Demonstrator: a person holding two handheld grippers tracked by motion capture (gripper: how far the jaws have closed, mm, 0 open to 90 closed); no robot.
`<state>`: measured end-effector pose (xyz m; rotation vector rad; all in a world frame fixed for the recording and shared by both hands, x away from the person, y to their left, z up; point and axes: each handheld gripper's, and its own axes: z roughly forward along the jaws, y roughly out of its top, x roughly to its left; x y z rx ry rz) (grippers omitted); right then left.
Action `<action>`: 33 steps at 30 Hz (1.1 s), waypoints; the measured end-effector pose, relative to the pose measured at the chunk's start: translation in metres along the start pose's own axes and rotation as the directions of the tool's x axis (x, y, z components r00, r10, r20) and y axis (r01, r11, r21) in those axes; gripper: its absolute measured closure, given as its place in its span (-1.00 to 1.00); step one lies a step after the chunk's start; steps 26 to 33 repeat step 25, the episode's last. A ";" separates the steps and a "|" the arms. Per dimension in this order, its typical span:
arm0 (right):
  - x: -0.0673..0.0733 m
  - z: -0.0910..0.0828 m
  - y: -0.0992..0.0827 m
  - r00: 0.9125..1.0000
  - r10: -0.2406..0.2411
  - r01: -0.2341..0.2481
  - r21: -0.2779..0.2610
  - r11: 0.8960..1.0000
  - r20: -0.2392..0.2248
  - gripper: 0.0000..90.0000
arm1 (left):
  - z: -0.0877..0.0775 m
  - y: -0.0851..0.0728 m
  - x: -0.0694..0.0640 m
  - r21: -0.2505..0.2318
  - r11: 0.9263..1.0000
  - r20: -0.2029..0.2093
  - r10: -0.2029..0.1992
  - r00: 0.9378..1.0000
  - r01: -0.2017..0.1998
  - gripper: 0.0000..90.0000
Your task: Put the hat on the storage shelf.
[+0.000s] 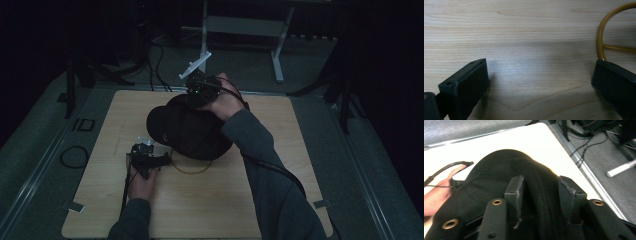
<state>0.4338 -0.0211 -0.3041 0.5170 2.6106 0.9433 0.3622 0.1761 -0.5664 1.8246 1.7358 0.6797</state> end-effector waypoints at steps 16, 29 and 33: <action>-0.007 -0.019 -0.009 0.999 0.019 -0.022 -0.075 0.997 -0.051 -0.04 | 0.000 0.000 0.000 -0.001 1.000 -0.001 -0.002 1.000 0.002 -0.98; -0.015 -0.027 -0.024 0.996 0.037 -0.048 -0.152 0.987 -0.079 0.02 | 0.000 0.000 0.000 -0.001 1.000 0.000 -0.001 1.000 0.001 -0.99; -0.015 -0.027 -0.024 0.996 0.037 -0.048 -0.152 0.987 -0.079 0.02 | 0.000 0.000 0.000 -0.001 1.000 0.000 -0.001 1.000 0.001 -0.99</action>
